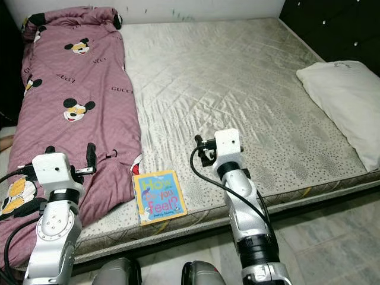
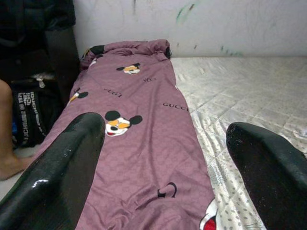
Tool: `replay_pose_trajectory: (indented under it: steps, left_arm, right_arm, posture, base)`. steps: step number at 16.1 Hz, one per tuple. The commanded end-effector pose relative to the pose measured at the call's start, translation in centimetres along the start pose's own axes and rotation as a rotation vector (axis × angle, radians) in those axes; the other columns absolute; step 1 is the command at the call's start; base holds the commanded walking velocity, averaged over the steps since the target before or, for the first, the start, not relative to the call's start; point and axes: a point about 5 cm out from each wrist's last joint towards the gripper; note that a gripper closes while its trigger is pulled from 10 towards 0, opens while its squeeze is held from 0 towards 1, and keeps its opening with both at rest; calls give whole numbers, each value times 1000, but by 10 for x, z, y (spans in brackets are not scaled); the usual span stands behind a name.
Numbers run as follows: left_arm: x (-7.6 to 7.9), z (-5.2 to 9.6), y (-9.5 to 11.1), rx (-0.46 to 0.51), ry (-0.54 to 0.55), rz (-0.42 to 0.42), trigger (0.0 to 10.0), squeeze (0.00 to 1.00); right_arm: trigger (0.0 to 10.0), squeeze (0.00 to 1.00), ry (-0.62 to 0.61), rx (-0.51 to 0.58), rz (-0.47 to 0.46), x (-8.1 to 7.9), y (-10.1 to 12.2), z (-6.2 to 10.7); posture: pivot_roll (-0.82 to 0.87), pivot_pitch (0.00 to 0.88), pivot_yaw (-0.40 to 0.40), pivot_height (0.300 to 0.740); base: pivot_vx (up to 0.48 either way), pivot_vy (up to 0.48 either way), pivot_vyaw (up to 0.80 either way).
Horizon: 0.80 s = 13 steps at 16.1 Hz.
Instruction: Clean up the room
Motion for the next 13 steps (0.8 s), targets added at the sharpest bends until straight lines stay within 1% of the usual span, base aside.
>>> replay_pose_trajectory:
  steps: [1,3,4,7,13]
  left_arm:
    - [0,2,1,-5,-7,-1,10000,0]
    - [0,2,1,-8,-8,-1,10000,0]
    - [0,2,1,-8,-10,-3,10000,0]
    - [0,1,1,-10,-10,-7,10000,0]
    - [0,-2,1,-9,-11,-9,10000,0]
  right_arm:
    - [10000,0,2,0,0,0,1,2]
    - [10000,0,4,-3,0,-1,1,2]
    - [10000,0,6,-5,-1,-1,1,2]
    - [10000,0,13,-8,-2,-2,1,1]
    - [10000,0,15,-7,-2,-2,2,0]
  posture:
    - [-10,120,-52,740]
    - [-10,121,-52,740]
    - [-8,122,-52,732]
    - [-8,121,-51,687]
    - [-11,114,-51,632]
  base:
    - [0,0,0]
    - [0,0,0]
    - [0,0,0]
    - [0,0,0]
    - [0,0,0]
Point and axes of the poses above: a point about 5 cm out from each wrist's last joint towards the gripper, its own z axis pointing back from the gripper into the wrist, its own y axis along the axis of the wrist's last joint, x = y × z, and after that the axes turned 9 degrees about -z, right-handed
